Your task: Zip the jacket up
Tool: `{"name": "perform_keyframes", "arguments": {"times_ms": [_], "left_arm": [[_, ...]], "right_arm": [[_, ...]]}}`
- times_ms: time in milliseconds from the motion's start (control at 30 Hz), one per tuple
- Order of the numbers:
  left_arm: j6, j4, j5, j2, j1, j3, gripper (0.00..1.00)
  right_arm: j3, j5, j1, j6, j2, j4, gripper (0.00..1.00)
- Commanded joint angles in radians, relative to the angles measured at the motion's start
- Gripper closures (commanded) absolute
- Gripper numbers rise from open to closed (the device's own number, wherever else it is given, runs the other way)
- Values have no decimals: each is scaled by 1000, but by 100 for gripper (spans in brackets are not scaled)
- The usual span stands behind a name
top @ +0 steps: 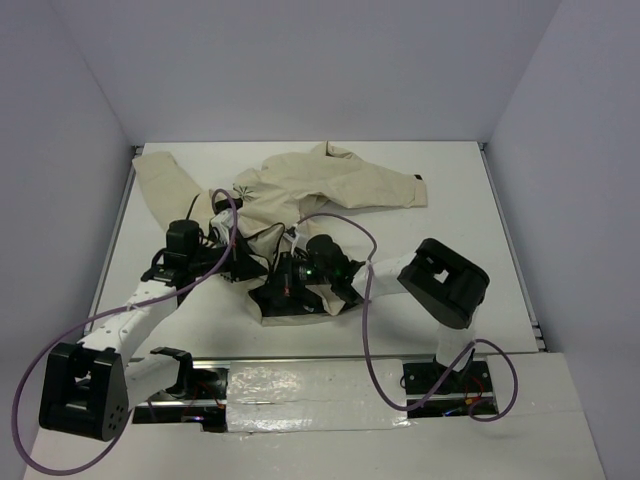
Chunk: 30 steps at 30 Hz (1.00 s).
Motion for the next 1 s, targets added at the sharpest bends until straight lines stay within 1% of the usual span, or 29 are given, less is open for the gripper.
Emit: {"name": "perform_keyframes", "arguments": {"times_ms": [0, 267, 433, 500, 700, 833, 933, 967], "left_arm": [[44, 23, 30, 7, 8, -15, 100], [84, 8, 10, 6, 27, -24, 100], [158, -21, 4, -1, 27, -7, 100], [187, -67, 4, -1, 27, -4, 100], [166, -41, 19, -2, 27, -15, 100], [156, -38, 38, -4, 27, -17, 100], [155, -43, 44, -4, 27, -18, 100], [153, -43, 47, -2, 27, -20, 100]], "right_arm": [[34, -51, -5, 33, 23, 151, 100], [-54, -129, -9, 39, -11, 281, 100], [-51, -179, -20, 76, 3, 362, 100], [-42, -203, -23, 85, 7, 392, 100], [-26, -163, -41, 119, 19, 396, 100], [-23, -108, -70, 145, 21, 402, 100], [7, -108, -84, 159, 23, 410, 100], [20, -108, -89, 155, 23, 389, 100]]}}
